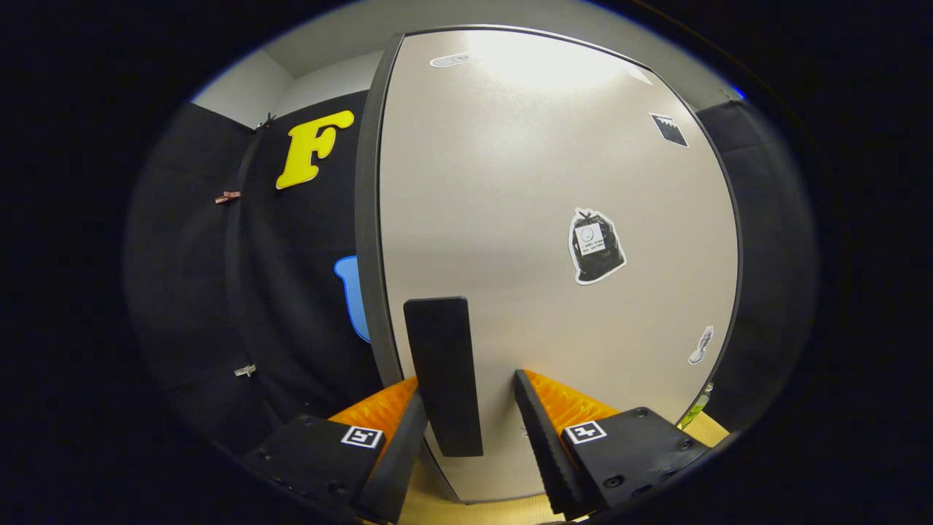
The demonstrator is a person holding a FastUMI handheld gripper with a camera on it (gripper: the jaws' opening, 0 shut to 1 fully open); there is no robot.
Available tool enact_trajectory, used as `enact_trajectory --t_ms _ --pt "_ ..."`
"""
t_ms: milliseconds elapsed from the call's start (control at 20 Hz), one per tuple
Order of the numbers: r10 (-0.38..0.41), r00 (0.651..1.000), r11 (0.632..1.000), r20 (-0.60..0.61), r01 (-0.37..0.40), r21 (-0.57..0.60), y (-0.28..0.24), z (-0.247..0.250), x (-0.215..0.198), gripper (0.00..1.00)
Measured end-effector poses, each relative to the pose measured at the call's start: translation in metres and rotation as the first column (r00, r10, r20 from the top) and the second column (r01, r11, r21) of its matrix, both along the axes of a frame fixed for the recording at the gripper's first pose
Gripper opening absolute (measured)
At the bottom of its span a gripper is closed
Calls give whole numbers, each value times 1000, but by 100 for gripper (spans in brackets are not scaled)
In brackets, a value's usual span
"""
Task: Open the shoe cabinet door, grab the shoes and put them into the shoe cabinet, then close the shoe cabinet door.
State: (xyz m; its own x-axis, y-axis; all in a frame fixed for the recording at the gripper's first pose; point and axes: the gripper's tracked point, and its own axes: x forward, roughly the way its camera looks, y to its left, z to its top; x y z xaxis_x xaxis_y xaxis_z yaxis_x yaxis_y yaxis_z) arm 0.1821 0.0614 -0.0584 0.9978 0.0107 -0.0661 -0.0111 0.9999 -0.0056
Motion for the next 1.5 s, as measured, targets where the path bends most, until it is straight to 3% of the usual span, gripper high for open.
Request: enact_trajectory --t_ms 50,150,250,350,400,850,1500 --pt "7 1000 1000 6 -7 -1 4 -1 3 75" --pt "32 999 999 13 -31 -7 11 0 1 62" --pt "16 1000 999 21 -15 -30 11 0 -1 38" --pt "8 1000 999 22 -7 -42 11 -1 0 37" --pt "7 1000 999 22 -6 -43 11 -1 0 32" --pt "28 1000 999 11 -27 -36 11 0 -10 32" --pt "131 991 991 -24 -131 -25 5 7 -62 32"
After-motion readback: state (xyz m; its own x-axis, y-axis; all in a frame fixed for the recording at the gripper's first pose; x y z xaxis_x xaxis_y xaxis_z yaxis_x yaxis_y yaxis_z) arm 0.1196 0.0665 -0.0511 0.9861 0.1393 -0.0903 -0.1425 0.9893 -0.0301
